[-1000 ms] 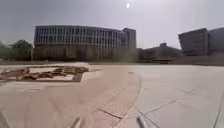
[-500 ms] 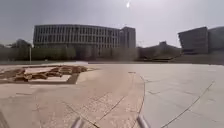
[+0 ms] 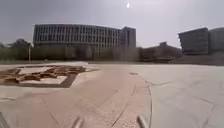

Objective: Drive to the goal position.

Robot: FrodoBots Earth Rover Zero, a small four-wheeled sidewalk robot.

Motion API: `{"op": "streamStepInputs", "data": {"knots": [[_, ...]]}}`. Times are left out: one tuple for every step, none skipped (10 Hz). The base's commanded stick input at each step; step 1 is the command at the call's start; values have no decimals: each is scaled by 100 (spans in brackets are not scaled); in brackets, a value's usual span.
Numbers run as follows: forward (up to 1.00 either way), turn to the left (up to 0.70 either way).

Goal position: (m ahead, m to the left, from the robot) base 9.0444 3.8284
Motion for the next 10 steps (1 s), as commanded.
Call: {"op": "streamStepInputs", "data": {"knots": [[70, 0], [70, 0], [70, 0], [70, 0], [70, 0], [70, 0], [70, 0], [70, 0], [70, 0], [70, 0]]}}
